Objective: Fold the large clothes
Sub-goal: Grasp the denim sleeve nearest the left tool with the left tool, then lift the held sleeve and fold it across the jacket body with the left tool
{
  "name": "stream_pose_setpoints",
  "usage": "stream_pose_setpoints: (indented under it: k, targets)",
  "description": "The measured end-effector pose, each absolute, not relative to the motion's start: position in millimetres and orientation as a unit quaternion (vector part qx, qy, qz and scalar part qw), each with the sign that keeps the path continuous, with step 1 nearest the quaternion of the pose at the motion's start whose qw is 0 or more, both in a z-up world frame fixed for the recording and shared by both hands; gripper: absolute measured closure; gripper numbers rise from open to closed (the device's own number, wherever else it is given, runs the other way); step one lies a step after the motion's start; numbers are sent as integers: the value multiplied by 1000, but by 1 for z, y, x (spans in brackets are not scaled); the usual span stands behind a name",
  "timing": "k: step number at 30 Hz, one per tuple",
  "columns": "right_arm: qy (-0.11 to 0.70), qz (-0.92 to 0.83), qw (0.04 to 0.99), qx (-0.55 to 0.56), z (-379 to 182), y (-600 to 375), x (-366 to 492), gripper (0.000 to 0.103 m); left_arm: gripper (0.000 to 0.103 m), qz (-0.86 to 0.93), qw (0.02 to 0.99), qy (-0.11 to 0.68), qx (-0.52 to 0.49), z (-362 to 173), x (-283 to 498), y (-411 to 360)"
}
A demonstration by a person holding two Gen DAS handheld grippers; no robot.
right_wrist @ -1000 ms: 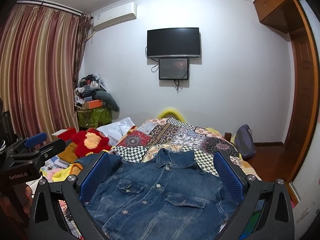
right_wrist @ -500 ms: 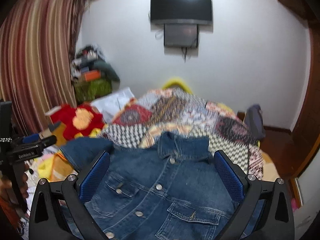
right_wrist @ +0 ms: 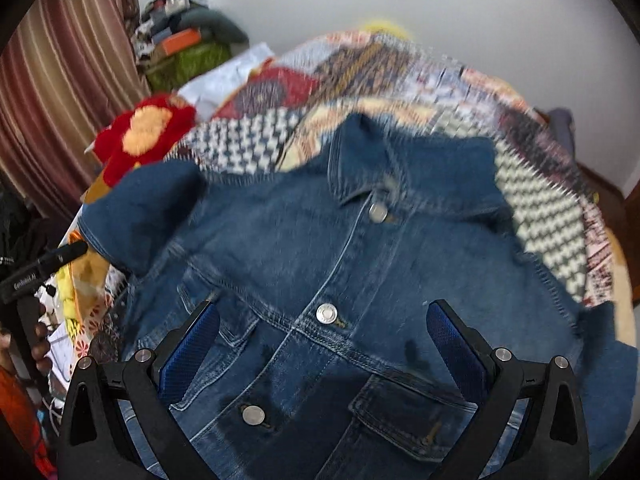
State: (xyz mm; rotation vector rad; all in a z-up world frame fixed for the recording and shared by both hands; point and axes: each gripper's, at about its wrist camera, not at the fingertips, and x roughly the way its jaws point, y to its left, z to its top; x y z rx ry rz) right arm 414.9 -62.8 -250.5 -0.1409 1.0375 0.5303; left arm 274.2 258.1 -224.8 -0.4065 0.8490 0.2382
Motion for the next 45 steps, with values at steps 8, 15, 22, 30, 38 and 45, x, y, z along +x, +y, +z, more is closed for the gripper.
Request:
stream_pose_setpoints:
  k: [8, 15, 22, 30, 38, 45]
  targets:
    - [518, 270, 811, -40, -270, -60, 425, 0, 0, 96, 865, 431, -239, -243, 306, 294]
    - [529, 273, 804, -2, -271, -66, 430, 0, 35, 121, 865, 420, -244, -237, 326, 318]
    - [514, 268, 815, 7, -255, -75, 426, 0, 86, 158, 857, 412, -269, -230, 331, 337]
    - [487, 264, 832, 11, -219, -96, 412, 0, 94, 124, 910, 361, -162, -161, 323, 282]
    - [463, 259, 848, 12, -190, -119, 393, 0, 95, -6, 947, 309, -93, -109, 323, 184]
    - [447, 257, 857, 18, -173, -141, 376, 0, 94, -40, 918, 383, -92, -144, 342, 145]
